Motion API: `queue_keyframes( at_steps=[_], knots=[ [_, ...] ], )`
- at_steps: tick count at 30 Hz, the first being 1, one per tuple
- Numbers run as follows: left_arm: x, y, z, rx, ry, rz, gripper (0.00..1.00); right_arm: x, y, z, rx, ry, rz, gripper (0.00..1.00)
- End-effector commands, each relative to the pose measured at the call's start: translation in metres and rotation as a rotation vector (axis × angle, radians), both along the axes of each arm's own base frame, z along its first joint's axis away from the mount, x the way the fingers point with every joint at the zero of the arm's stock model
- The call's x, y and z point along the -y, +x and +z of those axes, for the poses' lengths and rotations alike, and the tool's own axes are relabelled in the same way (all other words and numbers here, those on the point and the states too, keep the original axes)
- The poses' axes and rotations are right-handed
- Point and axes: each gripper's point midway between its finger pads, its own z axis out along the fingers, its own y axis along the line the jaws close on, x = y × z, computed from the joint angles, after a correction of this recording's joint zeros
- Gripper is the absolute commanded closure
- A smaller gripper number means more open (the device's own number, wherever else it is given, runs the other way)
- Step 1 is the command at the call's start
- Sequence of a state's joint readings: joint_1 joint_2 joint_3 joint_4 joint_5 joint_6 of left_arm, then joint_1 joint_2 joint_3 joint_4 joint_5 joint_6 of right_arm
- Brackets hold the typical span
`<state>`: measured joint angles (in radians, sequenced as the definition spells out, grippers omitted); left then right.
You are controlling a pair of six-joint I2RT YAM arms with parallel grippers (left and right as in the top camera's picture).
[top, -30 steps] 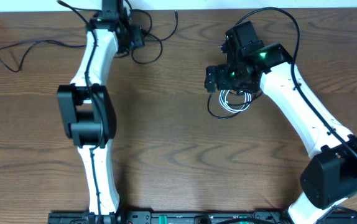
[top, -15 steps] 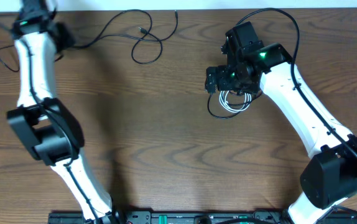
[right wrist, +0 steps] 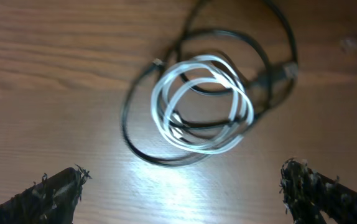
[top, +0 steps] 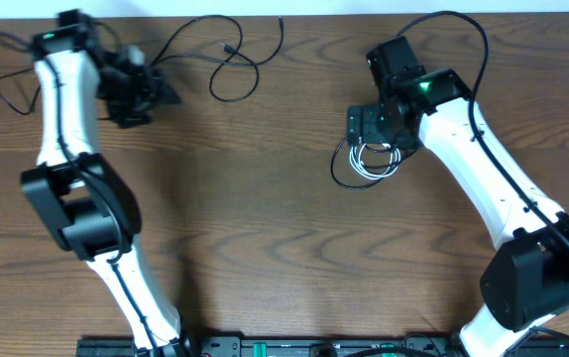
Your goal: Untangle cables
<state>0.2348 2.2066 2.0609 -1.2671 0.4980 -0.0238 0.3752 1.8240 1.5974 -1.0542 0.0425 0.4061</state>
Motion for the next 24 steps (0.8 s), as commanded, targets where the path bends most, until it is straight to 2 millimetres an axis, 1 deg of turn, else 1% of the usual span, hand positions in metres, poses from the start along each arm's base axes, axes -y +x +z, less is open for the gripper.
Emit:
queue_keyframes(
  at_steps=[1, 3, 4, 6, 7, 8, 9, 11, 12, 13, 15, 16, 17, 18, 20, 21, 22, 23, 24],
  knots=[
    [0.056, -0.011, 0.029, 0.058, -0.051, -0.174, 0.23, 0.022, -0.002, -0.010, -0.033, -0.047, -0.057, 0.01],
    [0.079, -0.022, 0.049, 0.082, -0.031, -0.237, 0.23, 0.039, -0.006, -0.013, -0.060, -0.076, -0.092, 0.01],
    [0.091, -0.031, 0.064, 0.099, -0.011, -0.270, 0.23, 0.047, -0.008, -0.014, -0.076, -0.085, -0.108, 0.01],
    [0.116, -0.052, 0.100, 0.162, -0.002, -0.339, 0.23, 0.063, -0.013, -0.015, -0.112, -0.093, -0.147, 0.01],
    [0.127, -0.064, 0.120, 0.205, 0.009, -0.368, 0.23, 0.075, -0.015, -0.016, -0.129, -0.094, -0.188, 0.01],
    [0.136, -0.074, 0.138, 0.255, 0.030, -0.396, 0.23, 0.081, -0.015, -0.016, -0.135, -0.093, -0.206, 0.01],
    [0.147, -0.089, 0.161, 0.325, 0.064, -0.434, 0.23, 0.093, -0.014, -0.016, -0.141, -0.085, -0.242, 0.01],
    [0.157, -0.107, 0.184, 0.399, 0.123, -0.473, 0.22, 0.104, -0.013, -0.018, -0.145, -0.084, -0.271, 0.01],
    [0.159, -0.116, 0.194, 0.428, 0.173, -0.479, 0.22, 0.108, -0.014, -0.021, -0.149, -0.078, -0.283, 0.01],
    [0.158, -0.124, 0.199, 0.439, 0.235, -0.460, 0.22, 0.108, -0.015, -0.024, -0.158, -0.058, -0.289, 0.01],
    [0.152, -0.134, 0.204, 0.430, 0.333, -0.406, 0.22, 0.101, -0.017, -0.033, -0.178, -0.003, -0.283, 0.01],
    [0.152, -0.139, 0.203, 0.420, 0.356, -0.393, 0.22, 0.097, -0.019, -0.037, -0.186, 0.021, -0.278, 0.01],
    [0.157, -0.144, 0.201, 0.408, 0.354, -0.409, 0.22, 0.087, -0.020, -0.042, -0.197, 0.070, -0.265, 0.01],
    [0.162, -0.147, 0.198, 0.395, 0.347, -0.421, 0.22, 0.082, -0.021, -0.045, -0.202, 0.097, -0.258, 0.01],
    [0.167, -0.150, 0.187, 0.363, 0.345, -0.430, 0.22, 0.060, -0.023, -0.052, -0.220, 0.202, -0.225, 0.01],
    [0.170, -0.152, 0.174, 0.329, 0.349, -0.442, 0.22, 0.043, -0.024, -0.056, -0.228, 0.278, -0.194, 0.01],
    [0.170, -0.152, 0.165, 0.305, 0.353, -0.445, 0.22, 0.036, -0.024, -0.059, -0.225, 0.301, -0.179, 0.05],
    [0.170, -0.152, 0.158, 0.287, 0.356, -0.448, 0.22, 0.033, -0.024, -0.062, -0.220, 0.303, -0.171, 0.14],
    [0.169, -0.153, 0.136, 0.240, 0.364, -0.454, 0.22, 0.031, -0.024, -0.070, -0.204, 0.289, -0.159, 0.26]
  ],
)
